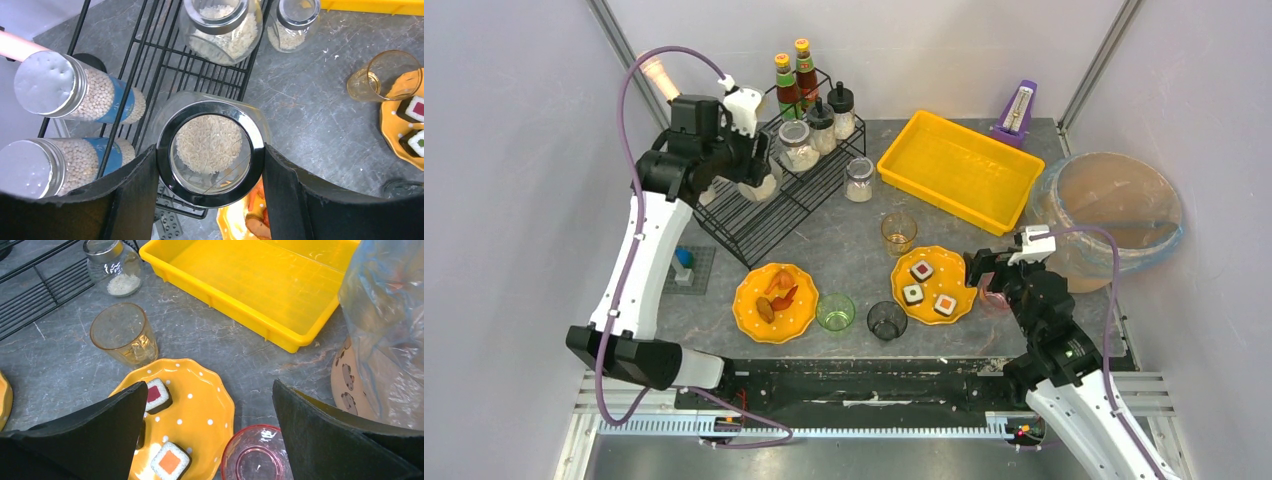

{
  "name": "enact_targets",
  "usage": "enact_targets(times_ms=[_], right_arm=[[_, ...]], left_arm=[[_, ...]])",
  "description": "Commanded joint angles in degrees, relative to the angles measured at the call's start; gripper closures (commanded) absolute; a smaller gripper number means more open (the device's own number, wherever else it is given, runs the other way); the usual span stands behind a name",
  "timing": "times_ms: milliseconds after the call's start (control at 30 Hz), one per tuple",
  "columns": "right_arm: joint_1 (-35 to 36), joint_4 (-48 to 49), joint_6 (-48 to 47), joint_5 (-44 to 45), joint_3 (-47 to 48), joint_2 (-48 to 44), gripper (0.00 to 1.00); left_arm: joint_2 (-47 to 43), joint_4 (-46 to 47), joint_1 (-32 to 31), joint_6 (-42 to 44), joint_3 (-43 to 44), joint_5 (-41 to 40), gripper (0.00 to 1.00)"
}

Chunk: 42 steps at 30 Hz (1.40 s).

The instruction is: Clear the kitchen counter

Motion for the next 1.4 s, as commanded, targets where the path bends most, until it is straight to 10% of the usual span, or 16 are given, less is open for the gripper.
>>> enact_targets(times_ms=[0, 567, 1033, 1367], right_arm=[[0.09, 4.55, -0.30, -2.27, 0.88, 1.85, 0.02], [0.07, 7.27, -3.48, -2.98, 1.77, 7.08, 0.02], [0.12, 8.01, -4.35, -3.96, 1.65, 9.31, 0.02], [0.09, 7.75, -4.89, -4.45, 2.03, 8.78, 0.02]], left_arm=[[1.26, 5.08, 4.99, 5.39, 1.17, 9.21, 0.75], [11.41, 18.36, 6.55, 5.41, -1.63, 10.84, 0.63], [14.45, 17.90, 6.63, 9.28, -2.36, 13.35, 0.14], [9.60, 19.02, 6.55, 7.60, -2.84, 12.50, 0.07]])
